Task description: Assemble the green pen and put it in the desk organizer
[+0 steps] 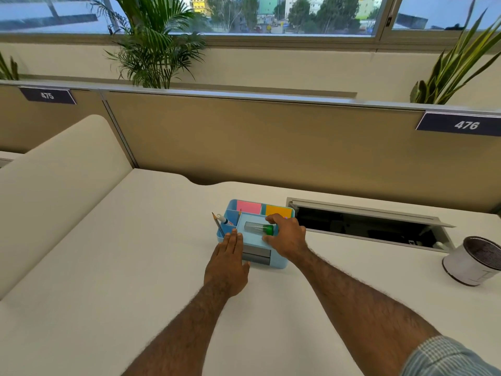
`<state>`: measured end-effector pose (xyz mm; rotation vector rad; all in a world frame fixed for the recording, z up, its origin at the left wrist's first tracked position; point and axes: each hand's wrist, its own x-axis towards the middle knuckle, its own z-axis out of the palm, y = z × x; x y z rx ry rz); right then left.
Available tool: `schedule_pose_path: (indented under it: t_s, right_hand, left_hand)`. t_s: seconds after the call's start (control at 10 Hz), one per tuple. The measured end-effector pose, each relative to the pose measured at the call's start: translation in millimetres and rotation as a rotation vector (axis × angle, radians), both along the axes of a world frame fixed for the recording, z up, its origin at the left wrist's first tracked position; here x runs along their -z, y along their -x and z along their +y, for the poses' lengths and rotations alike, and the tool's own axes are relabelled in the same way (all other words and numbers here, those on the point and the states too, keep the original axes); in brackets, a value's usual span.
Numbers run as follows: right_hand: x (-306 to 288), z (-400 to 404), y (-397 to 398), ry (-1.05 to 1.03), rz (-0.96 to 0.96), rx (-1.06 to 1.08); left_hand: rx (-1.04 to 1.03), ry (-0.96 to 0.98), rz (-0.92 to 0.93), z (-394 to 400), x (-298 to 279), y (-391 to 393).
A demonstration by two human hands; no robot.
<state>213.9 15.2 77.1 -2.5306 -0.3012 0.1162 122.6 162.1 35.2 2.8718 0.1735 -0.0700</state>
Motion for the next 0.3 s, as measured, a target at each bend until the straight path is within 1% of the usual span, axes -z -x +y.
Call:
schedule_pose_path:
  t_s: [0.1,0.2,0.3]
  right_hand:
    - [-5.5,-8.4,7.3,0.005,-0.043,0.009]
    - [-16.7,-23.1,16.1,-0.008,-0.04,0.026]
    - [-22.6,-43.3,24.4,-0.015,-0.074,0.032]
  left_hand:
    - [0.0,0.002,0.046,0.8,-6.3,-0.8]
    - [-0.004,0.002,0.083,-3.9,-19.3,-0.8]
    - [0.019,0.015,0.09,-19.1,-37.0,0.6]
